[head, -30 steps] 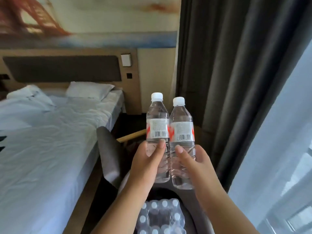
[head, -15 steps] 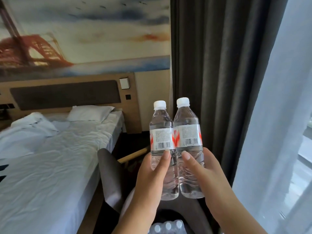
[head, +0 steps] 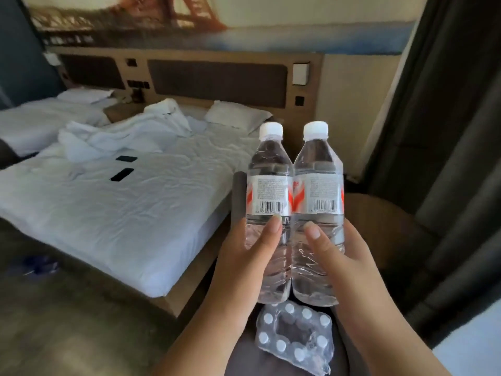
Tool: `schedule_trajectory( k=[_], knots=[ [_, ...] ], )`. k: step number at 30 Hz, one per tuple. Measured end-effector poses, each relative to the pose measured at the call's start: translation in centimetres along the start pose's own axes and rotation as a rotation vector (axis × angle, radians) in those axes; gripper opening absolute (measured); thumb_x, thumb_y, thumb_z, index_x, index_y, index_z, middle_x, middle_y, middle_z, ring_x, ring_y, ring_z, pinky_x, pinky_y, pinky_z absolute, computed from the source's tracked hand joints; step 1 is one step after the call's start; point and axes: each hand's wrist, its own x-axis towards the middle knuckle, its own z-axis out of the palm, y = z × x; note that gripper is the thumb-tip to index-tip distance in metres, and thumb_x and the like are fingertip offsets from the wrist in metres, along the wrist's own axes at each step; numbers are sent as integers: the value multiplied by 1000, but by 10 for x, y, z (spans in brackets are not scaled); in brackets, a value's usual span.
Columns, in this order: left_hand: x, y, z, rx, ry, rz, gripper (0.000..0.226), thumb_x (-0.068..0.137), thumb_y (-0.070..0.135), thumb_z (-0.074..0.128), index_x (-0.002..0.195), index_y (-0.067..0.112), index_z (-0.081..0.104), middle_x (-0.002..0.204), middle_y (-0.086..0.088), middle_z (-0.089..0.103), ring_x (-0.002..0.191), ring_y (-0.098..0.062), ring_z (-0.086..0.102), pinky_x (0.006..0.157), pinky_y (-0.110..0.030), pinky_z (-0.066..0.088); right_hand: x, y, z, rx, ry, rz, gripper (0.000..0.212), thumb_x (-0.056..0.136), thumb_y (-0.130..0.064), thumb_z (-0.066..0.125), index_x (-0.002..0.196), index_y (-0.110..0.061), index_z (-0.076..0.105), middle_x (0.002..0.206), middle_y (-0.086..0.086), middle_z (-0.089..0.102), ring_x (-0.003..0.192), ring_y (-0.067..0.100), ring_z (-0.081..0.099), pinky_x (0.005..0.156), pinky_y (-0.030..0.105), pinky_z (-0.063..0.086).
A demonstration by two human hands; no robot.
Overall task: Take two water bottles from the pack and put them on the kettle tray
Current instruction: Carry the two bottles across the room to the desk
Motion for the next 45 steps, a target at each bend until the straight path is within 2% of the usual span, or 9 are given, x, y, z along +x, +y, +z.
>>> schedule_trajectory(
  k=[4,10,14,19,28,32,36,42,45],
  knots=[
    [-31,17,-70,94,227,17,52,78,77,67,122,48,67,120,9,79,110,-13,76,96,-44,58,12,17,74,81,-217,32,48,87,-49,76,128,-26,67,123,6,79,112,25,77,94,51,60],
    [-103,55,-202,110,580,33,43,73,75,73,109,53,71,110,12,82,98,-10,80,72,-16,62,-5,39,231,91,-503,41,41,90,-45,74,127,-29,67,123,2,79,111,20,77,91,40,64],
    [-163,78,-299,59,769,46,60,69,77,76,120,45,68,113,9,82,100,-14,80,77,-27,66,-36,45,352,81,-698,58,44,92,-47,71,132,-29,66,128,6,76,115,27,75,100,56,56],
    [-239,110,-425,56,946,53,51,77,70,72,119,42,68,114,5,82,102,-19,80,92,-48,63,-84,55,504,59,-844,49,42,89,-48,70,129,-32,68,124,1,79,108,23,79,96,55,59],
    [-339,140,-600,153,1232,19,47,77,75,69,110,40,70,107,9,82,93,-9,80,72,-26,65,-145,98,719,86,-1100,147,54,85,-58,73,135,-39,65,129,1,76,114,28,76,101,60,54],
    [-361,146,-659,187,1400,15,62,73,77,70,114,31,69,110,1,81,97,-15,79,87,-41,64,-153,123,801,136,-1227,234,57,80,-57,77,131,-34,67,127,6,78,112,34,76,101,61,54],
    [-378,160,-719,273,1583,-3,71,69,85,66,111,28,68,110,0,78,99,-13,77,84,-31,63,-156,142,889,197,-1399,308,78,65,-64,88,130,-26,67,125,10,78,110,36,77,89,54,62],
    [-390,192,-799,328,1867,-3,81,73,86,61,110,13,62,115,-12,69,107,-27,69,96,-45,55,-164,144,1015,217,-1628,305,48,78,-58,81,120,-37,73,116,-1,82,100,23,81,75,39,66],
    [-404,204,-834,282,1942,34,64,75,82,62,110,29,66,111,3,75,100,-12,74,86,-35,59,-177,144,1069,203,-1769,329,42,83,-57,79,120,-40,71,116,-3,82,99,20,82,72,33,67]
  ],
)
